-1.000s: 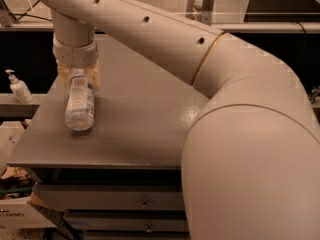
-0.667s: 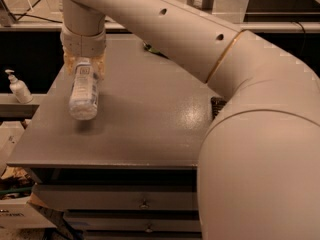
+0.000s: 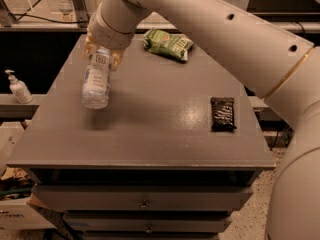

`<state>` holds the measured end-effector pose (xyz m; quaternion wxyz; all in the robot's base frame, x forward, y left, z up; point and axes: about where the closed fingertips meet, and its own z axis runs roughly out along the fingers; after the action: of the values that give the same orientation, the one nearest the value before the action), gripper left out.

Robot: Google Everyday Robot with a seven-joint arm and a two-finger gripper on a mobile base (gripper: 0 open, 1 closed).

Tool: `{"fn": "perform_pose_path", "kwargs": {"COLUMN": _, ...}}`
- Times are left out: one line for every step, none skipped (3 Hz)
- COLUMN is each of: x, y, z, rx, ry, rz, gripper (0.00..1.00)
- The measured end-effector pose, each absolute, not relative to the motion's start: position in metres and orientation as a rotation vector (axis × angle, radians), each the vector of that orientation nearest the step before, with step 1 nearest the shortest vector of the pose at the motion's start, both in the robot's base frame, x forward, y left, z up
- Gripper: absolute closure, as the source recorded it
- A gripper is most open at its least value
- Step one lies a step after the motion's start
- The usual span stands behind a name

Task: Place blue plastic bottle upright

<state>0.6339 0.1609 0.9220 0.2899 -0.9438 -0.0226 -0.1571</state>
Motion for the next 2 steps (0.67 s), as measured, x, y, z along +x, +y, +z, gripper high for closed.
{"fn": "perform_pose_path", "kwargs": {"x": 0.6445, "y": 0.1480, "z": 0.9303, "rx": -2.475, "ry": -0.025, "rz": -0.469, "gripper": 1.00}}
{"fn": "perform_pose_path", "kwargs": {"x": 0.6368, "y": 0.1504, "z": 0.9239, "rx": -2.467, "ry": -0.050, "rz": -0.478, "gripper": 1.00}}
